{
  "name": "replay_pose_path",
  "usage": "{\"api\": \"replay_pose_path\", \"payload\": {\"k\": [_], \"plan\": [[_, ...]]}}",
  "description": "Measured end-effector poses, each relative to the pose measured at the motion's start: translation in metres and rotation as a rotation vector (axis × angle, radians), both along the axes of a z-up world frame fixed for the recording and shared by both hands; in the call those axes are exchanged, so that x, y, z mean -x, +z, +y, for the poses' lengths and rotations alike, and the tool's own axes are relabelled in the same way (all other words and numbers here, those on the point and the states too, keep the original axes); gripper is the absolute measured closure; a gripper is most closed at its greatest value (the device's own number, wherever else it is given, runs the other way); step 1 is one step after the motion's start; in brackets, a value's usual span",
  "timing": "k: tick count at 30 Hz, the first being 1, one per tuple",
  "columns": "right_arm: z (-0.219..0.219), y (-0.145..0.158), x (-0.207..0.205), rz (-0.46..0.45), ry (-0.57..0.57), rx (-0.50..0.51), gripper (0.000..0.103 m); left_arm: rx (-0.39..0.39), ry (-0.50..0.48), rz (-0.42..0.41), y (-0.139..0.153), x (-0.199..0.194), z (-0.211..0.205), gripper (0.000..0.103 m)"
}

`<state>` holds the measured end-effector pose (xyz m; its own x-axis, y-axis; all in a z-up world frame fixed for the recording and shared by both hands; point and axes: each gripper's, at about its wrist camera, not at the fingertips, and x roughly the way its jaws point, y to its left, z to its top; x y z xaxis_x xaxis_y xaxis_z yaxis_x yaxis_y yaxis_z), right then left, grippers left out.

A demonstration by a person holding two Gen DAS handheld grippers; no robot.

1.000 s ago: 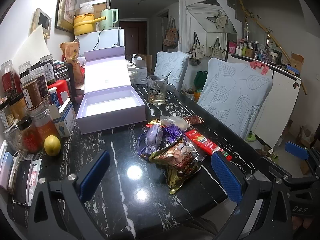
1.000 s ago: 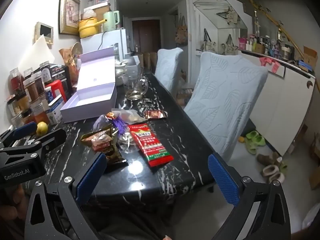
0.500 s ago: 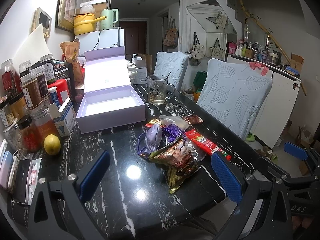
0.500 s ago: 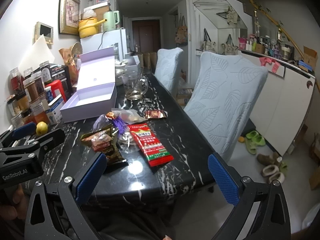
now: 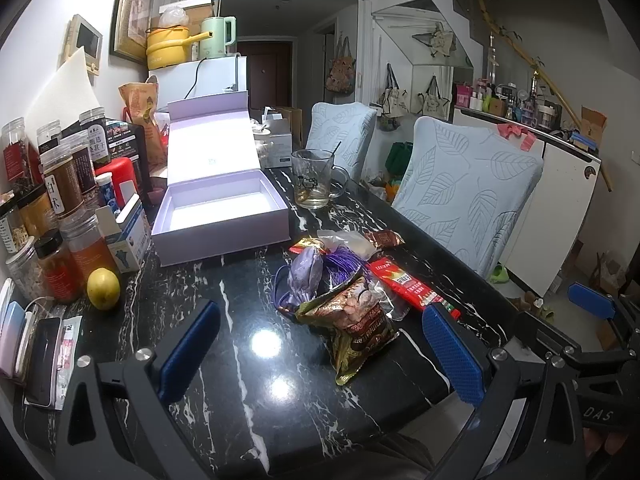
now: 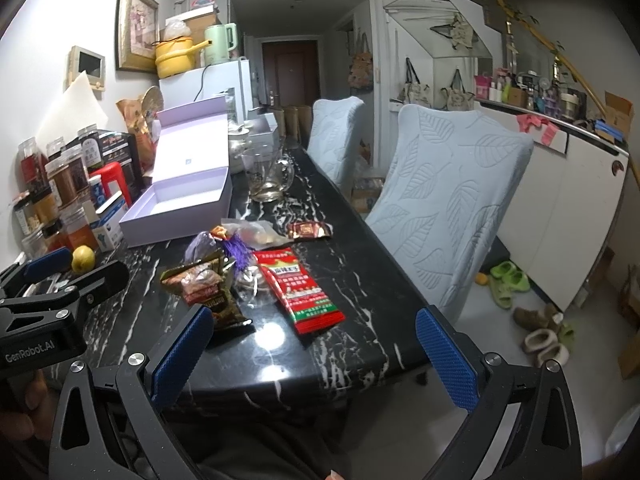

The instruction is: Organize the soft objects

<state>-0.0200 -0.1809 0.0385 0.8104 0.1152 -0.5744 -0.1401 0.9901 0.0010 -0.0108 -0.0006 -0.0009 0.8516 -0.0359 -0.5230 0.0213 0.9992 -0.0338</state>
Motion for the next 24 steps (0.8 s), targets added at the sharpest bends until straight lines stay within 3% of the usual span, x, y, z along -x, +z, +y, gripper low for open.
{"api": "replay_pose_path", "payload": {"k": [24], "plan": [[0.0002, 0.0007, 0.0003, 0.001, 0.0, -0.003, 0.0, 0.005, -0.009, -0.001, 0.0039, 0.0011, -0.0018, 0.0]]}}
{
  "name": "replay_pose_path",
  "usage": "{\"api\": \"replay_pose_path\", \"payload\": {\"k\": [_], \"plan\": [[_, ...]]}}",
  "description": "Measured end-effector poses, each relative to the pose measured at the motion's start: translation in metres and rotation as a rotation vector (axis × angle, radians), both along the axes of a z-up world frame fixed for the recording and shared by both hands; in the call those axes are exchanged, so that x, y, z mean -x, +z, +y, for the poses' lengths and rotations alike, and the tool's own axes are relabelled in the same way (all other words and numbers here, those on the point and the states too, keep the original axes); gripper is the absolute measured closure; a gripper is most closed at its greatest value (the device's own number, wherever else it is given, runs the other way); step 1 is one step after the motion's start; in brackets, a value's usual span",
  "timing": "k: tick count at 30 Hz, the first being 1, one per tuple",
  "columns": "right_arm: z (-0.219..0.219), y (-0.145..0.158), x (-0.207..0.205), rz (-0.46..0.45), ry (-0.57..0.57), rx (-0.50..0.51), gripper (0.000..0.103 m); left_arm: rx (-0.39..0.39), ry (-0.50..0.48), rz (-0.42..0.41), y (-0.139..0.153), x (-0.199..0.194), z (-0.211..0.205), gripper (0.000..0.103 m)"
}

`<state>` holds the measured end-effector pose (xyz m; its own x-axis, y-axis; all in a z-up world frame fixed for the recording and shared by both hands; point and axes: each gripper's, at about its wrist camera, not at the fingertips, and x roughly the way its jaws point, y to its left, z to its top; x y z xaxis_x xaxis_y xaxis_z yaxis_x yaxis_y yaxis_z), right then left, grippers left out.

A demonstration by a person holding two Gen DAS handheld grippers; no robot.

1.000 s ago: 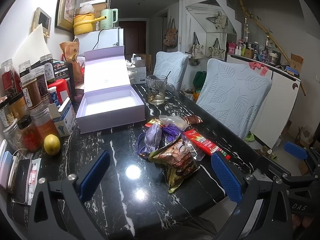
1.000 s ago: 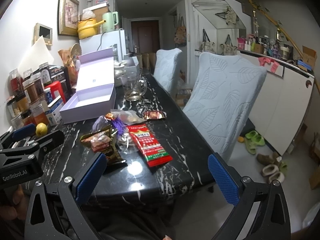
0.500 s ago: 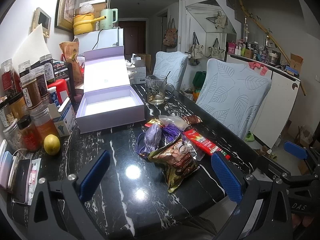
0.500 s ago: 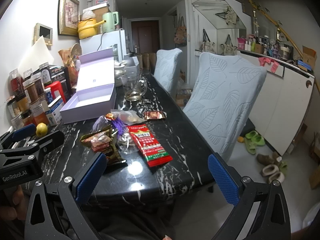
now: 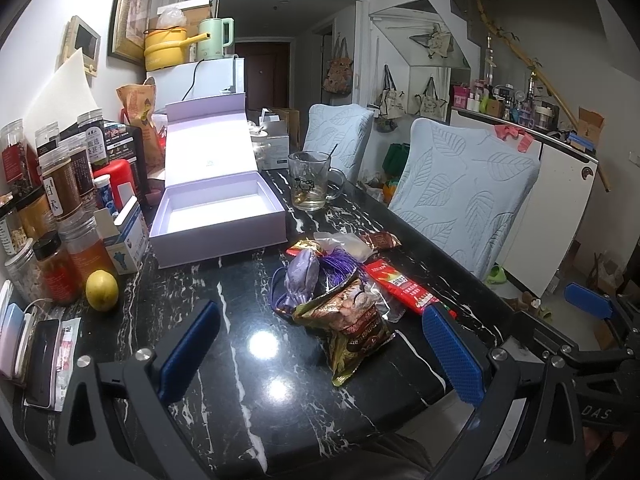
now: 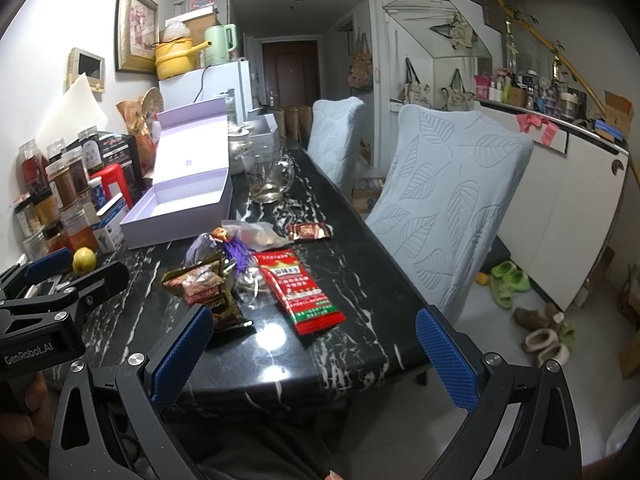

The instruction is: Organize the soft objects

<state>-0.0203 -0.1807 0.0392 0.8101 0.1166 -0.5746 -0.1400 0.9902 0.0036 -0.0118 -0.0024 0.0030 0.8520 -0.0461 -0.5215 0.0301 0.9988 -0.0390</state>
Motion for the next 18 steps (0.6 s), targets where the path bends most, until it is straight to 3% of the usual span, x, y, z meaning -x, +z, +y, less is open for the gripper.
{"api": "replay_pose_path", "payload": {"k": [18], "plan": [[-0.0039, -0.0002, 0.0007, 0.001, 0.003, -0.005, 0.0, 0.008, -0.031, 0.013, -0.0095, -0.0005, -0.0072, 0.0]]}}
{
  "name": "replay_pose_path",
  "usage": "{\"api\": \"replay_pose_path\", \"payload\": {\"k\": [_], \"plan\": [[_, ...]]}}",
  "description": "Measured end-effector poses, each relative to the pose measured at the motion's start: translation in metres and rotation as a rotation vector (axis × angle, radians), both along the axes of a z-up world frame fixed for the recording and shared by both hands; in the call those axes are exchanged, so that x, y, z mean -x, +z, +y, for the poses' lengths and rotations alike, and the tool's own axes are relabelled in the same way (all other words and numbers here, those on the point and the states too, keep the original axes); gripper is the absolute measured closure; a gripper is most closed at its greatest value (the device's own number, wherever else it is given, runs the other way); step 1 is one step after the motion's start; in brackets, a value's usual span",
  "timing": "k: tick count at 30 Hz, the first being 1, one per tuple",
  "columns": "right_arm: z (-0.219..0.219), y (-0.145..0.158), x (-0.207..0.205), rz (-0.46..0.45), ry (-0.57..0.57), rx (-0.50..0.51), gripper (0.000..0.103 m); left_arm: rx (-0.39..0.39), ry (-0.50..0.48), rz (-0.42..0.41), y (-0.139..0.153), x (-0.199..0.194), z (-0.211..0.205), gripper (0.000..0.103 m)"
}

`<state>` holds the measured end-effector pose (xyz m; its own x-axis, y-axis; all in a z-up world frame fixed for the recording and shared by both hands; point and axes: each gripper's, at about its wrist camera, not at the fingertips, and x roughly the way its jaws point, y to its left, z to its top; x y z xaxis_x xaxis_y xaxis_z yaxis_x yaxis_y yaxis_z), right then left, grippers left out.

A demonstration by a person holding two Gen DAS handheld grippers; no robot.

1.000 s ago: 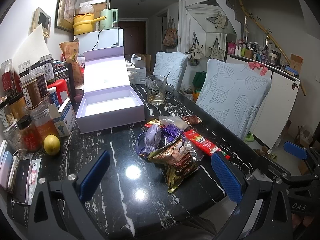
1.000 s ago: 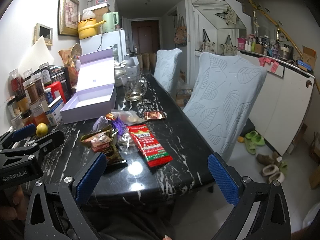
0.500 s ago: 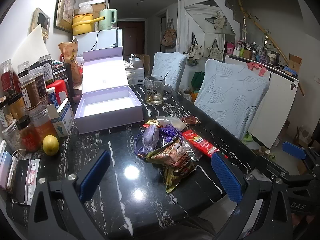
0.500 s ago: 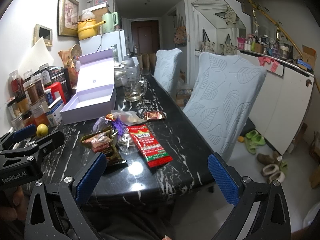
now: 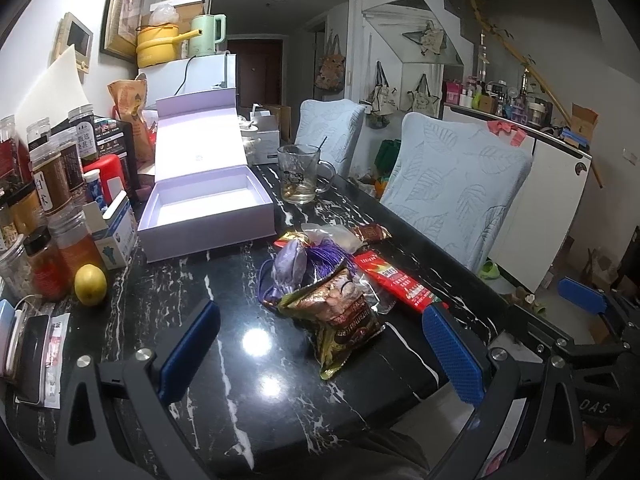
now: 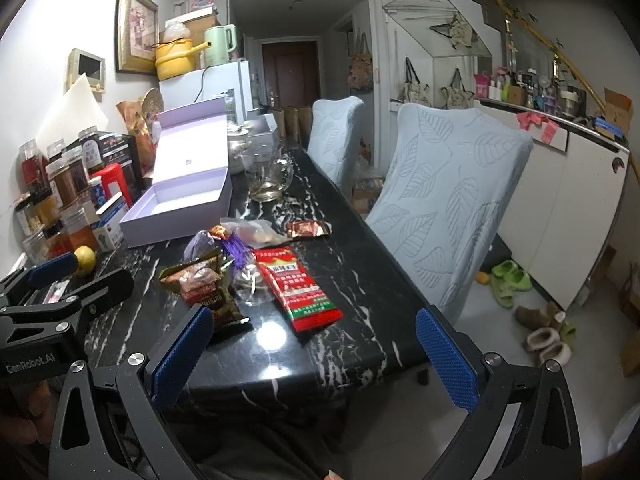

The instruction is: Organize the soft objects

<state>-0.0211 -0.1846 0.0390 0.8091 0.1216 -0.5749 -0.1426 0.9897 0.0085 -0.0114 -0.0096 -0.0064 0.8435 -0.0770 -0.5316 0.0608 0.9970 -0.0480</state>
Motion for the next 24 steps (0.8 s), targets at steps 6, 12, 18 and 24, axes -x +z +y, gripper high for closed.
{"api": "replay_pose_path", "payload": {"k": [6, 12, 18, 24], "plan": [[-0.006, -0.01, -0.003, 0.016, 0.0, -0.007, 0.0, 0.0, -0.004, 0.015, -0.012, -0.004, -0.002, 0.0], [-0.013, -0.023, -0.006, 0.035, 0.0, -0.012, 0.0, 0.009, -0.014, 0.051, -0.029, -0.015, -0.006, 0.0], [-0.024, -0.033, -0.009, 0.055, -0.009, -0.028, 0.0, 0.024, -0.016, 0.071, -0.042, -0.033, -0.011, 0.0], [-0.029, -0.041, -0.016, 0.07, -0.024, -0.022, 0.0, 0.017, 0.018, 0.083, -0.052, -0.054, -0.014, 0.0]]}}
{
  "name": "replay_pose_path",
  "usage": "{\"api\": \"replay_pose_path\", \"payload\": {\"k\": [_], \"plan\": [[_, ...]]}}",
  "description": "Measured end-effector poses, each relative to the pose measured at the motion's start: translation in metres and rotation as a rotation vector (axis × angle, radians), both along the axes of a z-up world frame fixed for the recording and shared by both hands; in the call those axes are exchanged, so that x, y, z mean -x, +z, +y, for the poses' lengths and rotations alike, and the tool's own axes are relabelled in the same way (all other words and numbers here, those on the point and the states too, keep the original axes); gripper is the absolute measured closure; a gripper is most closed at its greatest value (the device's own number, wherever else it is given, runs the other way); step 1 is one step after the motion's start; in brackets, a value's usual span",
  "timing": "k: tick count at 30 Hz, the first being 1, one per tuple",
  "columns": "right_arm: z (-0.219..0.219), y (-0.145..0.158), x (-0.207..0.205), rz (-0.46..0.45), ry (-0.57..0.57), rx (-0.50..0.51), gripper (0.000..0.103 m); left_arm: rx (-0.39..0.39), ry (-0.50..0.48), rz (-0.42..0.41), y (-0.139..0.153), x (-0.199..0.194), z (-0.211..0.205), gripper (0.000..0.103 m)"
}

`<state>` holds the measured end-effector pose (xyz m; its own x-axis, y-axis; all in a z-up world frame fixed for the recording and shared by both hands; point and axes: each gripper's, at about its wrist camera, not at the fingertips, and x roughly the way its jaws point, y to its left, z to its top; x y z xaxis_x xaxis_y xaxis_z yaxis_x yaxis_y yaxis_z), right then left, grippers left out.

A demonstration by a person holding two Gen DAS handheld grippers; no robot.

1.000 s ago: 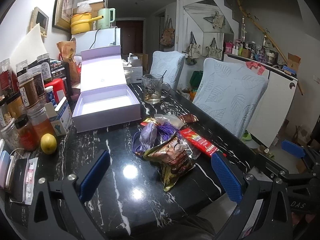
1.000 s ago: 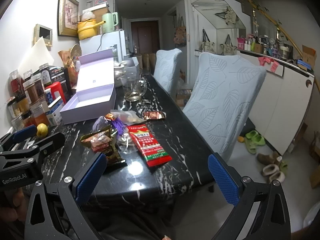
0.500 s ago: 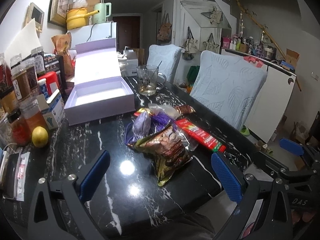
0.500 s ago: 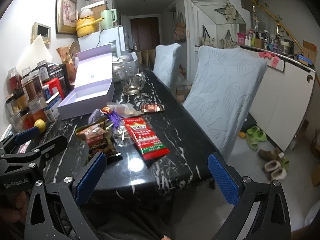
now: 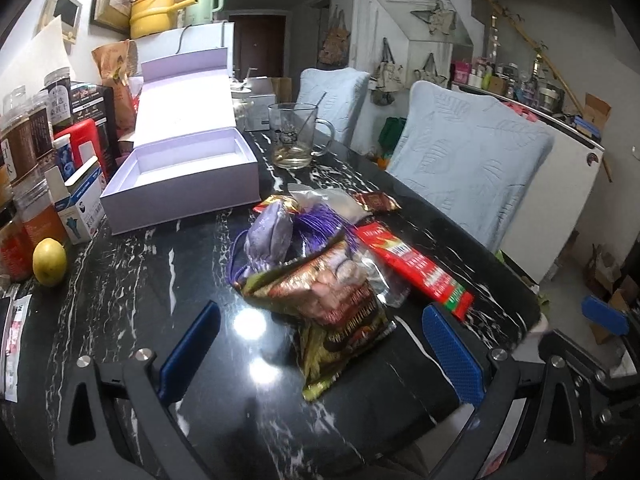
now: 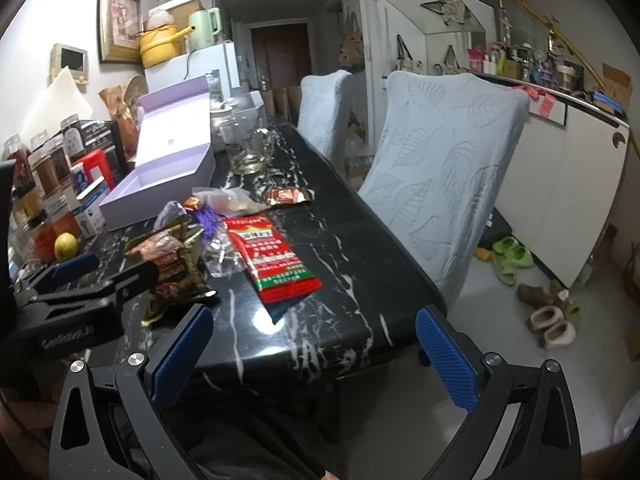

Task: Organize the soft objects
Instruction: 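Grasp the brown snack packet with the left gripper while the right gripper grasps the red packet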

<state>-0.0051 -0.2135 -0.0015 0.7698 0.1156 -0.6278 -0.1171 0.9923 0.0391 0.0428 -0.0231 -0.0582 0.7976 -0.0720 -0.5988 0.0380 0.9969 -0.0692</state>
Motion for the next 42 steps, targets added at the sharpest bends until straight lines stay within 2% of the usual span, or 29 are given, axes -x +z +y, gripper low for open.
{"api": "replay_pose_path", "payload": {"k": [8, 11, 16, 17, 18, 23, 31, 42], "plan": [[-0.001, -0.006, -0.008, 0.01, 0.007, 0.009, 0.0, 0.012, 0.001, 0.04, -0.013, -0.027, 0.001, 0.001], [-0.001, -0.008, -0.01, 0.009, 0.01, 0.01, 0.0, 0.022, 0.021, 0.047, -0.017, -0.032, 0.004, 0.015], [0.001, -0.009, -0.013, 0.016, 0.016, 0.008, 0.0, 0.057, -0.017, 0.072, -0.025, -0.041, 0.005, 0.022], [0.001, -0.01, -0.014, 0.018, 0.016, 0.007, 0.0, 0.07, -0.027, 0.086, -0.026, -0.042, 0.005, 0.027], [0.001, -0.01, -0.015, 0.019, 0.017, 0.006, 0.0, 0.086, -0.039, 0.093, -0.028, -0.042, 0.006, 0.036], [0.003, -0.01, -0.021, 0.022, 0.03, 0.011, 0.0, 0.068, -0.081, 0.075, -0.029, -0.036, 0.001, 0.052], [0.007, -0.011, -0.042, 0.018, 0.091, 0.016, 0.0, 0.12, -0.108, 0.058, -0.018, -0.019, 0.011, 0.058], [0.026, -0.025, -0.085, 0.097, 0.262, -0.044, 0.001, 0.134, -0.08, -0.003, 0.007, 0.002, 0.039, 0.06]]}}
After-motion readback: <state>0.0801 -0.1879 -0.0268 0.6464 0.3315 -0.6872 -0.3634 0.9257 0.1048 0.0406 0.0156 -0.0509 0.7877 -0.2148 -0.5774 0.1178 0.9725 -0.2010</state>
